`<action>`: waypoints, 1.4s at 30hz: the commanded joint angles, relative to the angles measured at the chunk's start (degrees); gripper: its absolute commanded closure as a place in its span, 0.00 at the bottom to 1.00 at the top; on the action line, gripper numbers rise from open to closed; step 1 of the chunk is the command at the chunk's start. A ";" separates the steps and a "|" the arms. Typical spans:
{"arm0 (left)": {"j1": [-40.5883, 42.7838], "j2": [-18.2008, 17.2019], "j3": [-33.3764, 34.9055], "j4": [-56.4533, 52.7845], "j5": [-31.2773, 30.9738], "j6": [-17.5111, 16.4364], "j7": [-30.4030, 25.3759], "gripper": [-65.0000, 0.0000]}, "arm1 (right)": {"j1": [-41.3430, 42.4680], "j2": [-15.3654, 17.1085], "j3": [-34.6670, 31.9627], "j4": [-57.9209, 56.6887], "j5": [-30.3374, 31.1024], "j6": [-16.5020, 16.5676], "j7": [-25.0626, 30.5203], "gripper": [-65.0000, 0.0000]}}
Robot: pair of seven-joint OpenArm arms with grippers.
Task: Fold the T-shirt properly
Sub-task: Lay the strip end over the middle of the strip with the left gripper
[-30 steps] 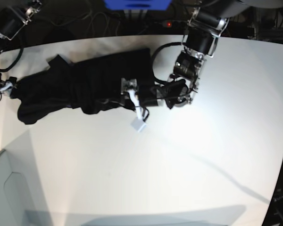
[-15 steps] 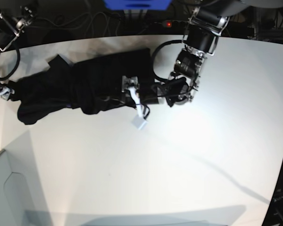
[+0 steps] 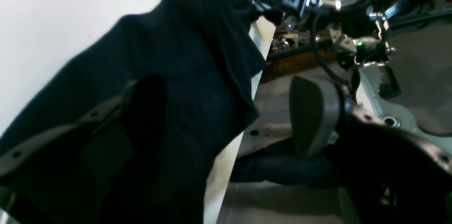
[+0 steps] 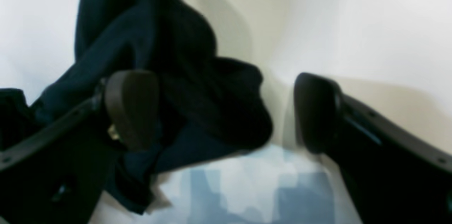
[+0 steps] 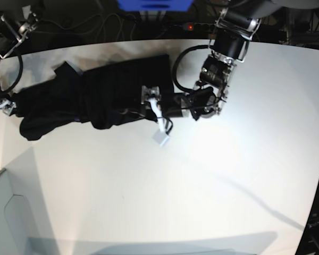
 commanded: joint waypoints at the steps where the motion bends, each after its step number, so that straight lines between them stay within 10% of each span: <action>1: -1.03 0.38 -0.04 0.76 -1.43 -0.45 -0.71 0.19 | 0.67 0.42 0.26 0.87 1.41 0.65 0.46 0.04; 42: -1.03 0.38 0.05 0.32 -1.34 -0.45 -0.71 0.19 | 0.58 -3.63 1.50 0.70 8.35 0.65 -2.61 0.05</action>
